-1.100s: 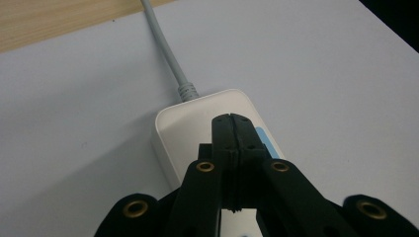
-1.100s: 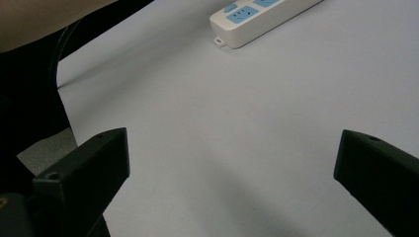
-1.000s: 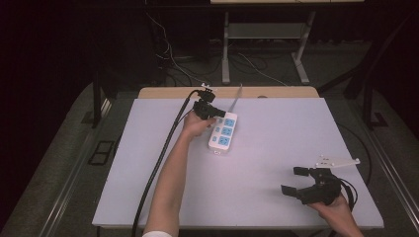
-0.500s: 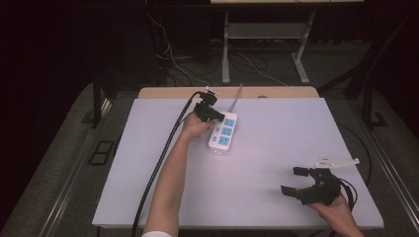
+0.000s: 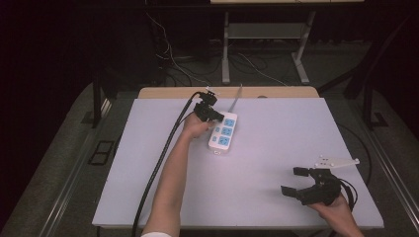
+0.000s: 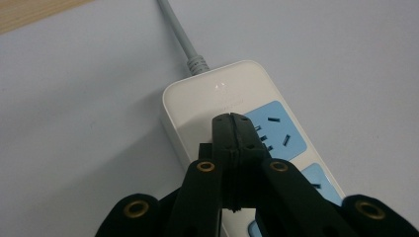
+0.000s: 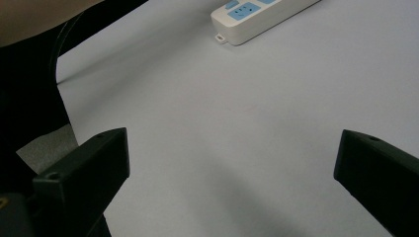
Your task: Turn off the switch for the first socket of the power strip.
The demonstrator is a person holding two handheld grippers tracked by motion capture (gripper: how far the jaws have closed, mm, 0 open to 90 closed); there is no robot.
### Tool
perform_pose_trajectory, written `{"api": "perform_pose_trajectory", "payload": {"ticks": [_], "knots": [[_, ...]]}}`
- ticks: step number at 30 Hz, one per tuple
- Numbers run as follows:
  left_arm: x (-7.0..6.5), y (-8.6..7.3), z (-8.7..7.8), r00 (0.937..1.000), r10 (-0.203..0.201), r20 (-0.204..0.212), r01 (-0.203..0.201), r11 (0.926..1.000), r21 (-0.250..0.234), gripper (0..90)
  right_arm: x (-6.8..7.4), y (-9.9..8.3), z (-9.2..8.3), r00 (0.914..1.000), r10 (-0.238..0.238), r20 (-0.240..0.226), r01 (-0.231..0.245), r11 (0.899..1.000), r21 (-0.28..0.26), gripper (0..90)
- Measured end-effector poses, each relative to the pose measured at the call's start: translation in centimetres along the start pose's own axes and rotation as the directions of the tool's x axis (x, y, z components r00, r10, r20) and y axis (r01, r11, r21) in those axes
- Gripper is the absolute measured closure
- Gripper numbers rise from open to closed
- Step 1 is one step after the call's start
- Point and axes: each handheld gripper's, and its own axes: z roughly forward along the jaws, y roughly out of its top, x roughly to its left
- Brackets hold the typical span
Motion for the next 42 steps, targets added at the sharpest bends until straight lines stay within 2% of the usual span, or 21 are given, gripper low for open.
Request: {"api": "perform_pose_trajectory", "payload": {"ticks": [3, 6, 8, 11, 16, 19, 23, 25, 26, 27, 28, 30, 34, 42], "knots": [[0.0, 0.0, 0.0, 0.9995, -0.03, 0.003, 0.03, 0.9995, -0.001, 89.7, 0.0, 0.0, -0.1, 1.0, 0.0, 0.001, 0.0, 1.0, -0.002, 0.4], [-0.4, 0.1, 0.1, 0.9997, 0.002, -0.025, -0.002, 1.0, 0.008, 89.8, 0.0, 0.0, -0.2, 1.0, -0.001, 0.003, 0.001, 1.0, -0.007, 0.3], [-0.5, 0.1, 0.1, 0.9993, 0.002, -0.037, -0.002, 0.9998, 0.02, 89.9, 0.0, 0.0, -0.2, 1.0, -0.001, 0.003, 0.001, 1.0, -0.007, 0.3], [-0.3, -0.2, 0.1, 0.9994, -0.022, -0.026, 0.022, 0.9998, -0.003, 90.0, 0.0, 0.0, -0.3, 1.0, -0.002, 0.006, 0.002, 1.0, -0.01, 0.3], [-0.5, -0.5, 0.0, 0.9991, -0.021, -0.036, 0.02, 0.9994, -0.029, 89.8, -0.2, -0.1, -0.5, 0.9999, 0.005, 0.011, -0.005, 1.0, -0.016, 0.4], [-0.2, -0.8, -0.2, 0.9994, -0.034, -0.008, 0.034, 0.9989, -0.034, 89.8, -0.3, -0.1, -0.5, 0.9999, 0.006, 0.012, -0.006, 1.0, -0.018, 0.4], [0.1, -1.3, -0.5, 0.9994, -0.035, 0.004, 0.035, 0.9987, -0.037, 89.7, -0.3, -0.1, -0.5, 0.9999, 0.006, 0.012, -0.006, 1.0, -0.019, 0.3], [-0.1, -1.4, -0.6, 0.9996, -0.028, -0.007, 0.027, 0.9985, -0.046, 89.7, -0.3, 0.0, -0.5, 0.9999, 0.007, 0.012, -0.006, 1.0, -0.019, 0.3], [-0.2, -1.5, -0.6, 0.9994, -0.034, -0.008, 0.034, 0.998, -0.054, 89.7, -0.3, 0.0, -0.5, 0.9999, 0.006, 0.012, -0.006, 1.0, -0.019, 0.3], [-0.1, -1.6, -0.7, 0.9985, -0.051, 0.018, 0.052, 0.9954, -0.08, 89.7, -0.3, 0.0, -0.5, 0.9999, 0.007, 0.012, -0.007, 1.0, -0.02, 0.3], [-0.1, -1.6, -0.8, 0.998, -0.063, 0.01, 0.064, 0.9939, -0.09, 89.7, -0.3, 0.0, -0.5, 0.9999, 0.007, 0.012, -0.006, 1.0, -0.02, 0.3], [-0.2, -1.6, -0.9, 0.9993, -0.037, -0.007, 0.036, 0.9959, -0.083, 89.7, -0.4, 0.0, -0.5, 0.9999, 0.009, 0.012, -0.008, 1.0, -0.019, 0.3], [-0.2, -1.5, -1.5, 0.9991, -0.04, -0.011, 0.038, 0.9916, -0.124, 89.7, -0.5, 0.0, -0.5, 0.9999, 0.011, 0.013, -0.01, 1.0, -0.023, 0.3], [-0.2, -1.4, -3.0, 0.9991, -0.039, -0.018, 0.036, 0.9888, -0.145, 89.6, -0.5, -0.1, -0.5, 0.9998, 0.012, 0.014, -0.011, 1.0, -0.023, 0.3]]}}
